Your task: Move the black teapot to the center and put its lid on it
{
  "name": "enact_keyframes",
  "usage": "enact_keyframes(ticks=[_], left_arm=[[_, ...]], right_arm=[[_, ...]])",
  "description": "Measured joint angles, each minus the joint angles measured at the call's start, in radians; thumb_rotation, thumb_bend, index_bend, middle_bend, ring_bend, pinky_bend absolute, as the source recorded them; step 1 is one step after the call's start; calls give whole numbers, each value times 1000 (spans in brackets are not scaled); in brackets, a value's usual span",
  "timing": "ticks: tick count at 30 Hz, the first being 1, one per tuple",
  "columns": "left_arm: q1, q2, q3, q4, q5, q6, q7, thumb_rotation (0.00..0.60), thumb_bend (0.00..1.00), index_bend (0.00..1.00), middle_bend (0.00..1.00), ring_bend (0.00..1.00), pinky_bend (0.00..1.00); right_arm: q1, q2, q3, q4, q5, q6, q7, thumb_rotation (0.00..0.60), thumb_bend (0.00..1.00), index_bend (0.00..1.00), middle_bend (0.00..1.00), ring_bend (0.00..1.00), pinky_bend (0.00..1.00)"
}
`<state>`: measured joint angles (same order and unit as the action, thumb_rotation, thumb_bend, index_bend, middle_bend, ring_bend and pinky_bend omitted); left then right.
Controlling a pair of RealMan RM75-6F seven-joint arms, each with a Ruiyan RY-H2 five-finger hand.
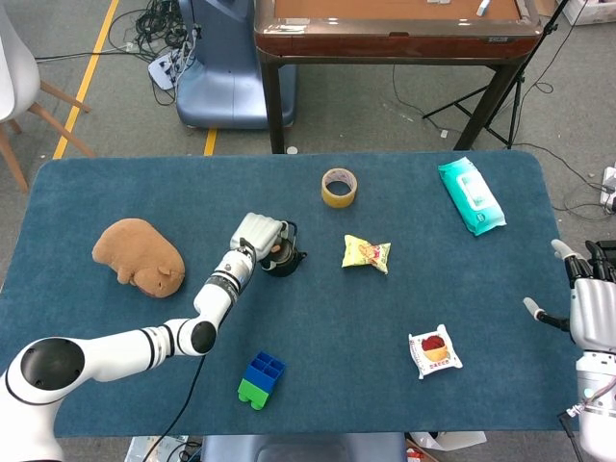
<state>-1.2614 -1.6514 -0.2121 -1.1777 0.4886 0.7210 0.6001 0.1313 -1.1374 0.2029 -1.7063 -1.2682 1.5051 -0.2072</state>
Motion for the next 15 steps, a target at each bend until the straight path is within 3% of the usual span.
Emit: enact_keyframes(ticks=[15], left_arm=[[-35,-33,21,54,-78,-20,43,600,253,464,1000,967,1000]], right_arm=[[-11,1,2,8,6,5,15,600,54,188,292,90,214]])
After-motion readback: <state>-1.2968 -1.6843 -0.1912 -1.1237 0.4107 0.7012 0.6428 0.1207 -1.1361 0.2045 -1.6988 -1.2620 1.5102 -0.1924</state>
